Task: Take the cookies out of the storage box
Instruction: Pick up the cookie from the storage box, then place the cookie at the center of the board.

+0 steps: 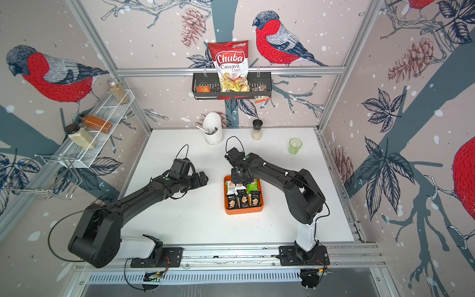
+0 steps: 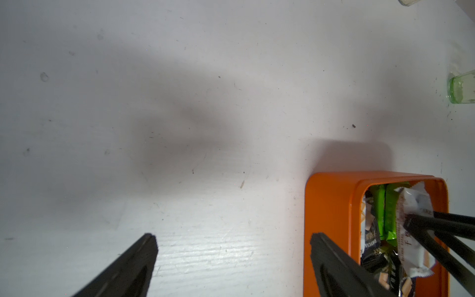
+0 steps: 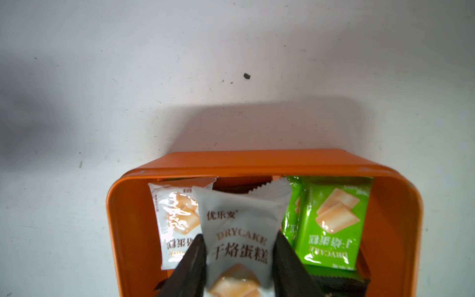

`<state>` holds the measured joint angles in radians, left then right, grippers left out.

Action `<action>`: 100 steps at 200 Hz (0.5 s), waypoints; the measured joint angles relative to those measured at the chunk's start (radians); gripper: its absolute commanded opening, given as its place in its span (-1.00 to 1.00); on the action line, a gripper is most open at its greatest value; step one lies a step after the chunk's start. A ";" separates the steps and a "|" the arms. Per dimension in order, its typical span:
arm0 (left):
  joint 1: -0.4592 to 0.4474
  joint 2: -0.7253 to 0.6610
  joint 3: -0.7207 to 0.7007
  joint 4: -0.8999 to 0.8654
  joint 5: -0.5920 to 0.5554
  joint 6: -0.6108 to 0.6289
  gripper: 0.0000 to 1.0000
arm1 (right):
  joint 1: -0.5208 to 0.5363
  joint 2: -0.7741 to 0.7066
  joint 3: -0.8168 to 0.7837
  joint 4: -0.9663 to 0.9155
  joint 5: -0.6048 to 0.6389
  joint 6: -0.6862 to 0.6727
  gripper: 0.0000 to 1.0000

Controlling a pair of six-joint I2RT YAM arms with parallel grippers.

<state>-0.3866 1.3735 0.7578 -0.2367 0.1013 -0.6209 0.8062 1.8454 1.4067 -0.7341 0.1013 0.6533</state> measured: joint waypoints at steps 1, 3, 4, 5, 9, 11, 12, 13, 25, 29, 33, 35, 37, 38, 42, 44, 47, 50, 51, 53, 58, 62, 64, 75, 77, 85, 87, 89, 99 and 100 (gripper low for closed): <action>0.000 0.000 0.000 0.000 0.000 0.000 0.93 | 0.000 -0.002 0.000 -0.001 0.000 0.000 -0.24; 0.000 0.002 0.002 0.000 0.000 0.000 0.94 | -0.001 -0.006 0.000 -0.003 0.000 0.000 -0.24; 0.000 0.002 0.003 0.000 0.000 0.000 0.94 | -0.002 -0.007 0.000 -0.003 0.000 0.000 -0.24; 0.000 0.003 0.003 0.000 0.000 0.000 0.94 | -0.002 -0.008 0.000 -0.004 0.000 0.000 -0.24; 0.000 0.005 0.006 0.000 0.000 0.000 0.93 | -0.002 -0.013 0.000 -0.007 0.000 0.000 -0.24; 0.000 0.006 0.008 0.000 0.000 0.000 0.93 | -0.002 -0.015 0.000 -0.008 0.000 0.000 -0.24; 0.000 0.007 0.009 0.000 0.000 0.000 0.93 | -0.003 -0.017 0.000 -0.008 0.000 0.000 -0.24; 0.000 0.007 0.009 0.000 0.000 0.000 0.93 | -0.004 -0.018 0.000 -0.008 0.000 0.000 -0.24; 0.002 0.016 0.021 0.000 0.001 0.001 0.94 | -0.012 -0.031 0.004 -0.014 0.000 0.000 -0.24; 0.003 0.021 0.026 0.000 0.001 0.002 0.93 | -0.016 -0.034 0.007 -0.016 0.000 0.000 -0.24; 0.003 0.024 0.031 0.000 0.001 0.003 0.93 | -0.022 -0.037 0.011 -0.019 0.000 -0.001 -0.24; 0.003 0.026 0.032 0.000 0.001 0.003 0.93 | -0.024 -0.038 0.013 -0.019 0.000 -0.001 -0.24; 0.003 0.028 0.035 0.000 0.001 0.005 0.93 | -0.027 -0.039 0.015 -0.019 0.000 -0.001 -0.24; 0.003 0.028 0.036 0.000 0.001 0.005 0.93 | -0.029 -0.040 0.016 -0.019 0.000 -0.001 -0.24; 0.004 0.031 0.041 0.000 0.001 0.006 0.93 | -0.036 -0.042 0.022 -0.022 0.000 -0.002 -0.24; 0.004 0.034 0.043 0.000 0.001 0.008 0.94 | -0.039 -0.042 0.025 -0.023 0.000 -0.003 -0.24; 0.004 0.036 0.047 0.000 0.001 0.009 0.94 | -0.044 -0.042 0.029 -0.023 0.000 -0.003 -0.24; 0.004 0.039 0.050 0.000 0.002 0.009 0.93 | -0.051 -0.043 0.035 -0.023 0.001 -0.004 -0.24; 0.004 0.040 0.052 0.000 0.002 0.009 0.93 | -0.052 -0.043 0.036 -0.023 0.001 -0.005 -0.24; 0.004 0.042 0.054 0.000 0.002 0.010 0.93 | -0.056 -0.043 0.039 -0.023 0.000 -0.005 -0.24; 0.005 0.047 0.060 0.000 0.003 0.012 0.94 | -0.066 -0.043 0.047 -0.023 0.000 -0.009 -0.24; 0.005 0.051 0.065 0.000 0.003 0.013 0.94 | -0.076 -0.043 0.054 -0.023 0.000 -0.017 -0.24; 0.005 0.053 0.068 0.000 0.003 0.014 0.93 | -0.080 -0.043 0.058 -0.023 0.000 -0.022 -0.24; 0.006 0.066 0.082 -0.002 0.003 0.019 0.94 | -0.109 -0.038 0.079 -0.021 0.000 -0.027 -0.24; 0.006 0.069 0.086 -0.002 0.003 0.019 0.93 | -0.118 -0.035 0.084 -0.020 0.000 -0.029 -0.24; 0.008 0.079 0.098 -0.002 0.004 0.019 0.93 | -0.142 -0.027 0.099 -0.016 0.000 -0.039 -0.24; 0.008 0.081 0.101 -0.003 0.004 0.019 0.94 | -0.147 -0.025 0.102 -0.014 0.001 -0.043 -0.24; 0.009 0.084 0.104 -0.003 0.004 0.019 0.94 | -0.153 -0.023 0.105 -0.013 0.001 -0.048 -0.24; 0.011 0.095 0.117 -0.004 0.004 0.024 0.93 | -0.183 -0.007 0.123 -0.005 0.001 -0.060 -0.24; 0.011 0.096 0.119 -0.004 0.005 0.024 0.94 | -0.186 -0.005 0.125 -0.005 0.001 -0.062 -0.24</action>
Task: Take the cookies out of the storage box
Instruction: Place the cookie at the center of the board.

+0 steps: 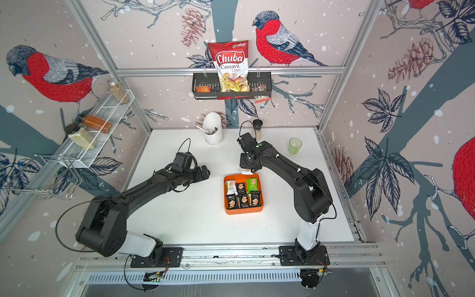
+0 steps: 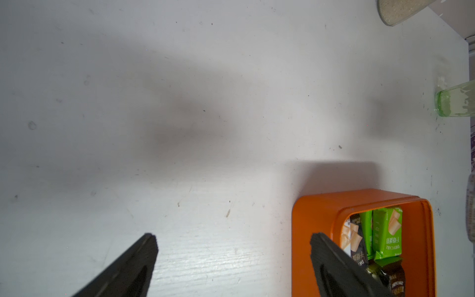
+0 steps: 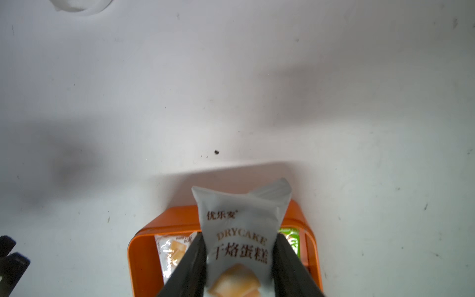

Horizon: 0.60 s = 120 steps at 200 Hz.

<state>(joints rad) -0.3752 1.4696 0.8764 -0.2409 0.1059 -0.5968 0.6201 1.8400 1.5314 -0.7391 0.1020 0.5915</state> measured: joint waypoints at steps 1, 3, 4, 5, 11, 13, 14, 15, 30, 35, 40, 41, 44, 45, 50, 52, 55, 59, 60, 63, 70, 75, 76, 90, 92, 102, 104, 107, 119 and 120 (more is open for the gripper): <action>0.000 0.002 0.002 0.000 0.000 0.001 0.93 | -0.002 0.001 0.002 0.000 0.000 -0.002 -0.24; 0.000 0.003 0.004 0.000 0.000 0.002 0.94 | -0.008 0.005 0.004 0.003 0.000 -0.006 -0.24; 0.001 0.005 0.006 0.000 -0.001 0.002 0.94 | -0.010 0.006 0.006 0.004 0.000 -0.008 -0.24; 0.001 0.006 0.007 0.000 -0.001 0.002 0.93 | -0.012 0.008 0.008 0.005 0.000 -0.011 -0.24; 0.002 0.011 0.014 -0.002 0.000 0.002 0.93 | -0.030 0.022 0.021 0.007 0.001 -0.020 -0.24; 0.003 0.013 0.017 -0.003 0.000 0.002 0.93 | -0.035 0.026 0.024 0.007 0.001 -0.023 -0.24; 0.003 0.014 0.018 -0.003 0.000 0.002 0.93 | -0.037 0.028 0.027 0.007 0.001 -0.024 -0.24; 0.003 0.015 0.019 -0.003 0.000 0.003 0.93 | -0.041 0.032 0.030 0.009 0.002 -0.027 -0.24; 0.006 0.026 0.034 -0.004 0.002 0.004 0.93 | -0.076 0.078 0.069 0.019 0.003 -0.055 -0.24; 0.007 0.029 0.037 -0.004 0.002 0.005 0.93 | -0.085 0.095 0.083 0.023 0.006 -0.070 -0.24; 0.007 0.031 0.040 -0.004 0.002 0.006 0.93 | -0.091 0.109 0.095 0.028 0.008 -0.074 -0.24; 0.008 0.031 0.040 -0.004 0.003 0.006 0.93 | -0.093 0.115 0.100 0.030 0.009 -0.077 -0.24; 0.008 0.031 0.041 -0.004 0.002 0.007 0.93 | -0.097 0.124 0.107 0.031 0.011 -0.082 -0.24; 0.008 0.031 0.041 -0.004 0.002 0.008 0.93 | -0.097 0.127 0.110 0.032 0.011 -0.085 -0.24; 0.010 0.032 0.042 -0.005 0.002 0.010 0.93 | -0.101 0.143 0.124 0.036 0.015 -0.098 -0.24; 0.010 0.032 0.043 -0.005 0.002 0.010 0.93 | -0.103 0.149 0.129 0.036 0.015 -0.099 -0.24; 0.011 0.032 0.043 -0.005 0.003 0.010 0.93 | -0.104 0.157 0.135 0.037 0.018 -0.102 -0.24; 0.012 0.032 0.043 -0.005 0.003 0.010 0.93 | -0.106 0.172 0.148 0.039 0.019 -0.111 -0.24; 0.013 0.032 0.043 -0.006 0.003 0.010 0.94 | -0.106 0.174 0.150 0.040 0.021 -0.114 -0.24; 0.013 0.032 0.043 -0.006 0.002 0.010 0.93 | -0.106 0.183 0.156 0.043 0.022 -0.122 -0.24; 0.014 0.033 0.042 -0.007 0.000 0.010 0.93 | -0.109 0.205 0.173 0.051 0.021 -0.128 -0.24; 0.015 0.033 0.042 -0.007 -0.001 0.010 0.93 | -0.110 0.222 0.186 0.052 0.022 -0.140 -0.24; 0.015 0.033 0.042 -0.007 -0.001 0.010 0.93 | -0.110 0.225 0.188 0.052 0.021 -0.142 -0.24; 0.018 0.033 0.035 -0.006 -0.001 0.010 0.93 | -0.110 0.266 0.220 0.054 0.021 -0.154 -0.24; 0.018 0.033 0.034 -0.006 -0.001 0.010 0.93 | -0.110 0.274 0.226 0.054 0.021 -0.160 -0.24; 0.020 0.034 0.028 -0.008 -0.001 0.009 0.94 | -0.109 0.301 0.247 0.058 0.021 -0.174 -0.24; 0.020 0.034 0.027 -0.008 -0.001 0.009 0.93 | -0.109 0.306 0.249 0.058 0.021 -0.175 -0.24; 0.020 0.034 0.026 -0.008 -0.002 0.009 0.93 | -0.109 0.313 0.254 0.059 0.021 -0.177 -0.24; 0.022 0.035 0.021 -0.008 -0.002 0.008 0.94 | -0.108 0.343 0.274 0.059 0.022 -0.195 -0.24; 0.022 0.035 0.021 -0.007 -0.002 0.008 0.94 | -0.108 0.345 0.275 0.059 0.022 -0.196 -0.24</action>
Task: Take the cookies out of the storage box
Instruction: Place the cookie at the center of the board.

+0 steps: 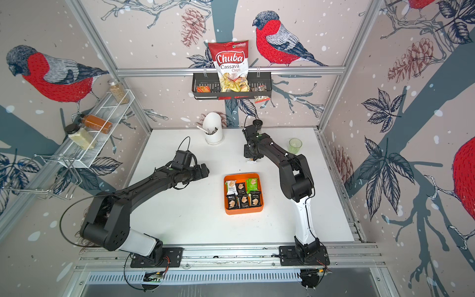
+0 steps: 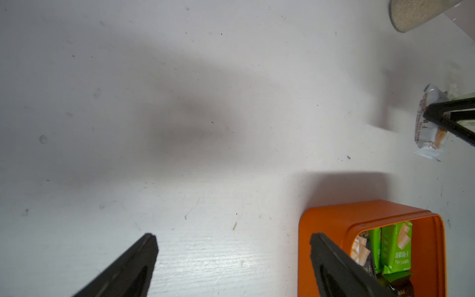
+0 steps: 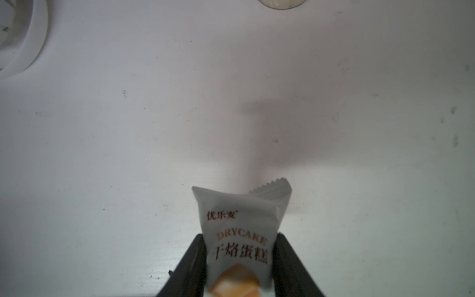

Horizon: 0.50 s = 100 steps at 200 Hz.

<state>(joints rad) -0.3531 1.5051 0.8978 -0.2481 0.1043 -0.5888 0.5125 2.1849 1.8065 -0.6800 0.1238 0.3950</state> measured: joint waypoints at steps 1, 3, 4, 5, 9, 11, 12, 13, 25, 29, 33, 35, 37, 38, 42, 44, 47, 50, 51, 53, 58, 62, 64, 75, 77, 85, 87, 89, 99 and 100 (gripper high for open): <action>0.000 0.000 0.000 0.000 0.000 0.000 0.93 | 0.000 0.002 0.001 0.000 0.000 -0.001 -0.24; 0.000 0.000 -0.001 0.000 0.000 -0.002 0.93 | 0.000 0.006 0.003 0.001 0.000 -0.003 -0.24; 0.000 0.000 -0.002 0.000 0.000 -0.003 0.94 | 0.000 0.008 0.005 0.002 0.000 -0.002 -0.24; 0.000 0.000 -0.002 0.000 0.000 -0.005 0.93 | 0.000 0.010 0.006 0.002 0.000 -0.002 -0.24; 0.001 0.000 -0.003 0.000 0.000 -0.009 0.93 | 0.001 0.018 0.010 0.004 0.000 -0.003 -0.24; 0.001 0.000 -0.004 0.000 0.000 -0.009 0.93 | 0.002 0.021 0.011 0.005 0.000 -0.003 -0.24; 0.001 0.000 -0.005 0.000 0.000 -0.009 0.93 | 0.002 0.023 0.012 0.005 0.000 -0.003 -0.24; 0.001 0.000 -0.005 0.000 0.000 -0.009 0.94 | 0.002 0.026 0.014 0.005 0.000 -0.003 -0.24; 0.002 0.000 -0.008 0.000 -0.001 -0.010 0.93 | 0.005 0.040 0.019 0.009 0.000 -0.007 -0.24; 0.002 -0.001 -0.010 0.000 0.000 -0.011 0.93 | 0.006 0.044 0.020 0.012 -0.001 -0.007 -0.24; 0.002 -0.002 -0.011 0.000 0.000 -0.012 0.93 | 0.006 0.048 0.021 0.014 0.000 -0.009 -0.24; 0.002 -0.004 -0.012 0.000 0.000 -0.014 0.93 | 0.006 0.050 0.021 0.016 -0.001 -0.011 -0.24; 0.002 -0.005 -0.013 0.000 -0.001 -0.015 0.94 | 0.006 0.051 0.021 0.017 -0.001 -0.011 -0.24; 0.002 -0.005 -0.013 0.000 -0.001 -0.015 0.93 | 0.007 0.052 0.021 0.017 -0.001 -0.012 -0.24; 0.002 -0.008 -0.015 0.000 -0.002 -0.015 0.94 | 0.008 0.055 0.024 0.018 -0.001 -0.014 -0.24; 0.002 -0.010 -0.016 0.000 -0.002 -0.015 0.94 | 0.008 0.057 0.024 0.019 -0.001 -0.015 -0.24; 0.002 -0.011 -0.018 0.000 -0.003 -0.015 0.93 | 0.008 0.060 0.026 0.021 -0.001 -0.017 -0.24; 0.002 -0.014 -0.019 0.000 -0.003 -0.015 0.93 | 0.008 0.061 0.026 0.022 -0.001 -0.022 -0.24; 0.002 -0.014 -0.020 0.000 -0.003 -0.015 0.93 | 0.008 0.062 0.026 0.023 -0.001 -0.023 -0.24; 0.002 -0.016 -0.021 0.001 -0.003 -0.016 0.93 | 0.008 0.064 0.027 0.023 -0.001 -0.026 -0.24; 0.002 -0.019 -0.025 0.001 -0.004 -0.017 0.93 | 0.009 0.068 0.029 0.025 -0.001 -0.026 -0.23; 0.002 -0.022 -0.028 0.000 -0.005 -0.017 0.93 | 0.009 0.071 0.029 0.027 -0.002 -0.026 -0.23; 0.002 -0.023 -0.029 -0.001 -0.005 -0.017 0.93 | 0.009 0.072 0.030 0.027 -0.002 -0.026 -0.23; 0.002 -0.032 -0.037 -0.001 -0.008 -0.018 0.93 | 0.009 0.082 0.034 0.028 -0.006 -0.026 -0.22; 0.002 -0.033 -0.039 -0.001 -0.008 -0.019 0.93 | 0.009 0.084 0.035 0.028 -0.008 -0.026 -0.21; 0.003 -0.040 -0.045 -0.001 -0.010 -0.026 0.94 | 0.009 0.090 0.039 0.028 -0.011 -0.026 -0.21; 0.003 -0.041 -0.046 -0.002 -0.011 -0.026 0.93 | 0.009 0.092 0.040 0.027 -0.012 -0.027 -0.21; 0.003 -0.043 -0.047 -0.002 -0.012 -0.027 0.93 | 0.009 0.094 0.042 0.028 -0.013 -0.027 -0.20; 0.003 -0.050 -0.055 -0.002 -0.022 -0.032 0.93 | 0.009 0.102 0.050 0.027 -0.019 -0.029 -0.18; 0.003 -0.050 -0.055 -0.002 -0.023 -0.032 0.93 | 0.009 0.104 0.051 0.027 -0.019 -0.029 -0.17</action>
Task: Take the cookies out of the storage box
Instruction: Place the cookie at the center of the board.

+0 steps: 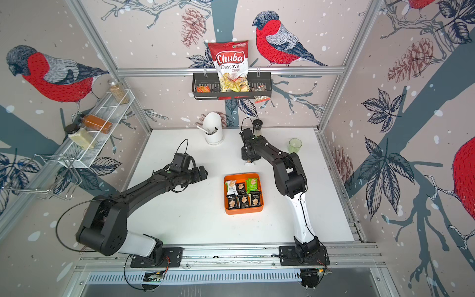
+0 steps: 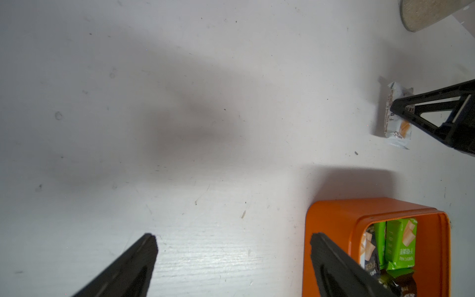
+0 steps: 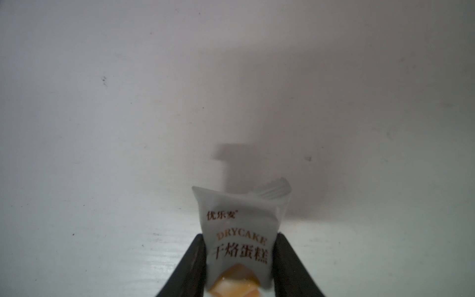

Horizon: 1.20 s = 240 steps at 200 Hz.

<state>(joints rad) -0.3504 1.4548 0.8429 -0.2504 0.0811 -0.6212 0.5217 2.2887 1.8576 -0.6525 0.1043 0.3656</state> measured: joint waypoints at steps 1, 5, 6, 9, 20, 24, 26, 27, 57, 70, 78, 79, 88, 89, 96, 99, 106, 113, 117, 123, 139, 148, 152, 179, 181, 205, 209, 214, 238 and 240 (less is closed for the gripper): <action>0.000 0.000 0.000 0.000 -0.001 0.000 0.93 | 0.000 0.001 0.001 0.000 0.000 0.000 -0.17; 0.000 -0.003 -0.003 -0.001 -0.003 0.000 0.93 | 0.000 0.004 0.003 0.000 -0.001 0.000 -0.13; 0.000 -0.004 -0.003 -0.001 -0.003 0.000 0.93 | 0.000 0.005 0.004 0.000 -0.001 0.000 -0.12; 0.000 -0.006 -0.005 -0.001 -0.003 0.000 0.93 | 0.000 0.008 0.007 -0.001 -0.002 0.000 -0.08; 0.000 -0.011 -0.009 -0.001 -0.004 0.000 0.93 | 0.000 0.014 0.014 -0.003 -0.004 -0.001 0.10; 0.000 -0.012 -0.010 -0.001 -0.005 0.000 0.93 | 0.000 0.016 0.016 -0.005 -0.005 -0.001 0.15; 0.000 -0.012 -0.011 0.000 -0.005 0.000 0.93 | 0.000 0.016 0.017 -0.005 -0.005 -0.001 0.19; 0.000 -0.013 -0.011 0.000 -0.005 0.000 0.93 | 0.000 0.016 0.018 -0.006 -0.005 -0.001 0.20; 0.000 -0.014 -0.020 0.000 -0.005 -0.008 0.93 | 0.000 0.016 0.045 -0.015 -0.007 -0.007 0.47; 0.000 -0.014 -0.020 0.001 -0.004 -0.010 0.93 | 0.000 0.010 0.054 -0.017 -0.006 -0.008 0.48; 0.000 -0.016 -0.021 0.002 -0.003 -0.010 0.93 | 0.000 0.001 0.055 -0.023 -0.005 -0.008 0.48; 0.000 -0.016 -0.021 0.002 -0.003 -0.010 0.94 | 0.000 0.000 0.055 -0.024 -0.004 -0.008 0.48; 0.000 -0.016 -0.021 0.003 -0.003 -0.010 0.93 | 0.001 -0.014 0.055 -0.038 0.000 -0.007 0.47; 0.000 -0.016 -0.021 0.003 -0.003 -0.010 0.93 | 0.001 -0.015 0.055 -0.039 0.001 -0.007 0.47; 0.000 -0.016 -0.021 0.004 -0.002 -0.010 0.93 | 0.002 -0.029 0.053 -0.045 0.002 -0.007 0.48; 0.000 -0.016 -0.021 0.005 -0.002 -0.010 0.93 | 0.002 -0.035 0.052 -0.047 0.002 -0.007 0.48; 0.000 -0.016 -0.021 0.005 -0.002 -0.010 0.93 | 0.005 -0.053 0.044 -0.050 0.002 -0.006 0.47; 0.000 -0.016 -0.021 0.006 0.002 -0.010 0.93 | 0.008 -0.072 0.033 -0.055 0.004 -0.005 0.46; 0.000 -0.016 -0.021 0.006 0.002 -0.010 0.94 | 0.010 -0.081 0.027 -0.058 0.004 0.000 0.45; 0.000 -0.015 -0.020 0.006 0.005 -0.010 0.93 | 0.014 -0.098 0.015 -0.060 0.005 0.000 0.42; 0.000 -0.006 -0.015 0.007 0.015 -0.007 0.94 | 0.029 -0.140 -0.025 -0.066 0.004 0.004 0.31; 0.000 0.001 -0.010 0.007 0.023 -0.007 0.93 | 0.039 -0.164 -0.048 -0.072 0.001 0.008 0.28; 0.000 0.005 -0.008 0.009 0.023 -0.006 0.93 | 0.043 -0.174 -0.057 -0.075 0.000 0.008 0.27; 0.000 0.035 0.006 0.032 0.039 -0.002 0.93 | 0.083 -0.242 -0.122 -0.097 -0.007 0.032 0.23; 0.000 0.038 0.008 0.032 0.042 -0.002 0.93 | 0.087 -0.246 -0.127 -0.097 -0.007 0.032 0.22; 0.000 0.076 0.024 0.043 0.061 0.000 0.93 | 0.138 -0.313 -0.201 -0.116 -0.011 0.056 0.15; 0.000 0.081 0.026 0.045 0.065 0.001 0.94 | 0.146 -0.323 -0.214 -0.121 -0.014 0.058 0.12; 0.000 0.086 0.027 0.047 0.071 0.001 0.93 | 0.156 -0.335 -0.229 -0.125 -0.016 0.062 0.08; 0.000 0.097 0.029 0.059 0.080 0.001 0.93 | 0.197 -0.386 -0.306 -0.137 -0.039 0.093 0.01; 0.000 0.097 0.029 0.060 0.080 0.001 0.94 | 0.200 -0.391 -0.314 -0.138 -0.043 0.100 0.01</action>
<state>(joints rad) -0.3500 1.5513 0.8722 -0.1909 0.1608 -0.6201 0.7219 1.8980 1.5433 -0.7902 0.0616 0.4660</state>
